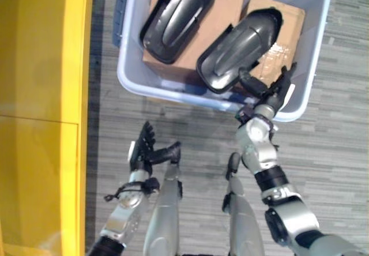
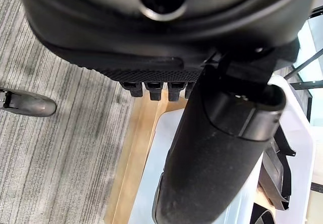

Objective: Move parts from the plastic box to the shelf.

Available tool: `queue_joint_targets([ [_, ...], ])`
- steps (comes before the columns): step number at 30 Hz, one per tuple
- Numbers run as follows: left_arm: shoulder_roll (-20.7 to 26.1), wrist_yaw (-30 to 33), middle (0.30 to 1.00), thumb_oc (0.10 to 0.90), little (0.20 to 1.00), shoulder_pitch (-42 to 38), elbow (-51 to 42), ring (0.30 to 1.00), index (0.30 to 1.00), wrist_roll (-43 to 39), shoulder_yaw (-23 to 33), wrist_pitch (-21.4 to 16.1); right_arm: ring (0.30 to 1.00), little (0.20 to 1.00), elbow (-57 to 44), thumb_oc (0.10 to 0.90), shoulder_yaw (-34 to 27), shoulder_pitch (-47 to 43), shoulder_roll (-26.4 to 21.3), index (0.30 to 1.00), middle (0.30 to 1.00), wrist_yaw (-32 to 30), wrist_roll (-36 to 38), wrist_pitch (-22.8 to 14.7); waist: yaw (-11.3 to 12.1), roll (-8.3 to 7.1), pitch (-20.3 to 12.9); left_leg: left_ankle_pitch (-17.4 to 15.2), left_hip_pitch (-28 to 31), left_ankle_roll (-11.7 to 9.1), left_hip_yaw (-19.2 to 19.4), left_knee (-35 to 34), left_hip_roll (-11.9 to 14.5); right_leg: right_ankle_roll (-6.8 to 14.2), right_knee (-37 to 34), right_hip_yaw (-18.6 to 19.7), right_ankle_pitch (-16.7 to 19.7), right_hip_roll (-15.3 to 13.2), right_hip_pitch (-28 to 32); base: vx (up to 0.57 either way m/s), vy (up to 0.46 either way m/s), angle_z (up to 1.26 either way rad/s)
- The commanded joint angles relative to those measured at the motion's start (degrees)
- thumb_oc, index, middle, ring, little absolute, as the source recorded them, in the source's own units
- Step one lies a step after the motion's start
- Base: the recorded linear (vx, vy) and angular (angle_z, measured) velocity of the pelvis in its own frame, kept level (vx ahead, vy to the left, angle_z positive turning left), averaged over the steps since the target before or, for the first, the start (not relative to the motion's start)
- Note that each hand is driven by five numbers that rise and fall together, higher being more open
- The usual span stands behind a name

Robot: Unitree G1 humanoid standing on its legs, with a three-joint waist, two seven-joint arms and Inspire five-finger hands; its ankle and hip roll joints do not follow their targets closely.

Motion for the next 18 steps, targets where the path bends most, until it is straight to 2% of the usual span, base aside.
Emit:
queue_joint_targets([
  [1, 0.38, 0.74, 1.000, 0.900, 1.000, 0.77, -5.05, 1.000, 1.000, 2.88, -0.29, -2.65, 1.000, 1.000, -2.45, 0.900, -3.52, -3.99, -1.41, 1.000, 1.000, 0.41, 1.48, -5.84, -0.29, 2.21, -2.68, -3.83, 2.03, 1.93, -0.95, -0.25, -1.15, 2.46, 6.18, 1.90, -8.10, -1.30, 2.63, 0.00, 0.000, 0.00],
  [7, 0.19, 1.00, 1.000, 0.900, 1.000, 0.72, -4.85, 1.000, 1.000, 2.96, -0.35, -2.37, 1.000, 1.000, -0.42, 0.900, -1.50, -3.81, 0.22, 1.000, 1.000, 3.02, 5.28, -6.34, -0.40, 2.21, -2.53, -4.01, 1.79, 1.98, -0.56, 0.09, -1.20, 2.42, 6.29, 2.16, -8.00, -1.20, 2.32, 0.00, 0.000, 0.00],
  [18, 0.00, 1.50, 1.000, 0.900, 1.000, 0.52, -5.00, 1.000, 1.000, 2.27, -0.58, -2.73, 1.000, 1.000, 3.27, 0.900, -0.67, -5.66, 2.09, 1.000, 1.000, 3.64, 8.07, -6.81, -0.07, 2.22, -2.36, -3.74, 1.57, 1.91, -0.53, -0.27, -1.27, 2.30, 6.29, 2.05, -7.93, -1.16, 2.02, 0.00, 0.000, 0.00],
])
